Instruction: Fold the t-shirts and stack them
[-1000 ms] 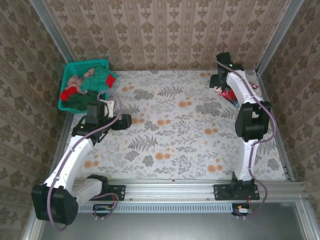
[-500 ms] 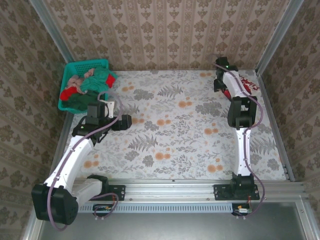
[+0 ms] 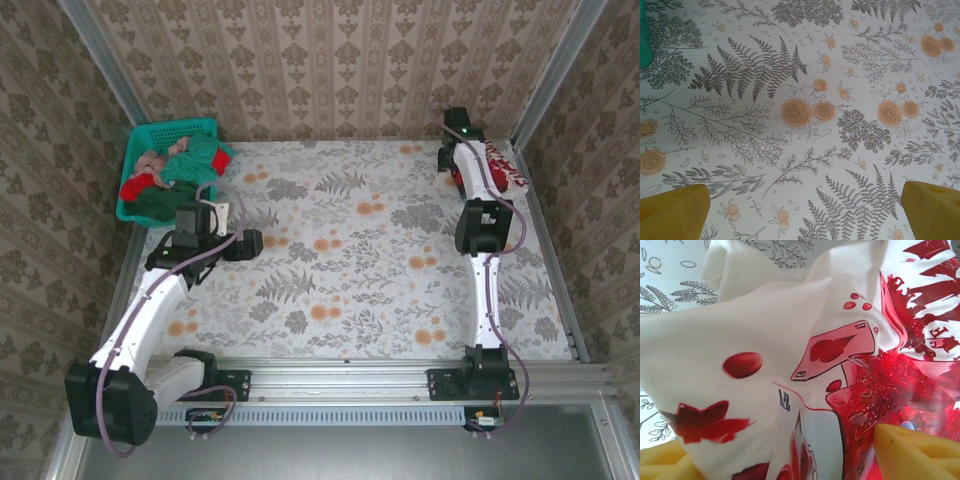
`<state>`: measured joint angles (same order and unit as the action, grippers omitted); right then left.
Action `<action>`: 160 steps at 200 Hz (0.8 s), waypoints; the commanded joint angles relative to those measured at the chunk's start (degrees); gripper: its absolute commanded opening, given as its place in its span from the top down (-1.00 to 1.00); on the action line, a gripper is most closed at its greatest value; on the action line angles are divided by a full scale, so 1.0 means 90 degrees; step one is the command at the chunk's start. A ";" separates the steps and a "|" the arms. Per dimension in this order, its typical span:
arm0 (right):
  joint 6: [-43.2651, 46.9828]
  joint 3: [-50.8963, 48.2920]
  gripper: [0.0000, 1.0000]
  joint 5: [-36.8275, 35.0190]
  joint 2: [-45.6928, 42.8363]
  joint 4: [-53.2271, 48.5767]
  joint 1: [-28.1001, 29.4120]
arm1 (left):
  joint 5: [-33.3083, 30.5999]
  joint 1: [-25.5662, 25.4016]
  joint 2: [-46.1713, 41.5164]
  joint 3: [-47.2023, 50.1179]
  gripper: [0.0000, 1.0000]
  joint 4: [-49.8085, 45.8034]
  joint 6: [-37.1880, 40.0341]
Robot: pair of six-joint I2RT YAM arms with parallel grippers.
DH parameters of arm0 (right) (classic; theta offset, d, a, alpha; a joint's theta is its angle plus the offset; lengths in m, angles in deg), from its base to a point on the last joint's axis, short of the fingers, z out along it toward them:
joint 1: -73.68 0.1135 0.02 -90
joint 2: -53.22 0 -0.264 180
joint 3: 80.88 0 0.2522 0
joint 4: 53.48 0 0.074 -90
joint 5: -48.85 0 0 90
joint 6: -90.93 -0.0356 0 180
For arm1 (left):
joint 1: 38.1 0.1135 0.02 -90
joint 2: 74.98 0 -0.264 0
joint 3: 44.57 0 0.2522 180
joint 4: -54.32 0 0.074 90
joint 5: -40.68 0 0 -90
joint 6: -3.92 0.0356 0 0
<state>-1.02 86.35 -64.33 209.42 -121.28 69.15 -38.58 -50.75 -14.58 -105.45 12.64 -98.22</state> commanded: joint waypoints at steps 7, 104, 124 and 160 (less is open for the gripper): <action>-0.0567 0.0251 -0.67 -0.0023 -0.0272 -0.0172 -0.0101 | -0.0060 0.0048 -0.0010 -0.0029 -1.00 -0.0091 0.0109; -0.1451 -0.3306 -0.72 0.1474 -0.3282 -0.0007 -0.0092 | -0.0112 0.0048 -0.0461 0.0058 -0.99 -0.0215 -0.0022; -0.2141 -0.5531 -0.53 0.1709 -0.4432 0.0955 -0.0404 | -0.0007 0.0048 -0.0461 0.0114 -1.00 -0.0074 -0.0066; -0.2997 -0.7504 -0.04 0.1970 -0.5025 0.2028 -0.1169 | 0.0143 0.0048 -0.0346 0.0141 -1.00 0.0034 -0.0059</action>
<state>-20.67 25.74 -49.14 163.44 -110.46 62.77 -38.55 -50.75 -17.95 -104.88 12.14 -98.26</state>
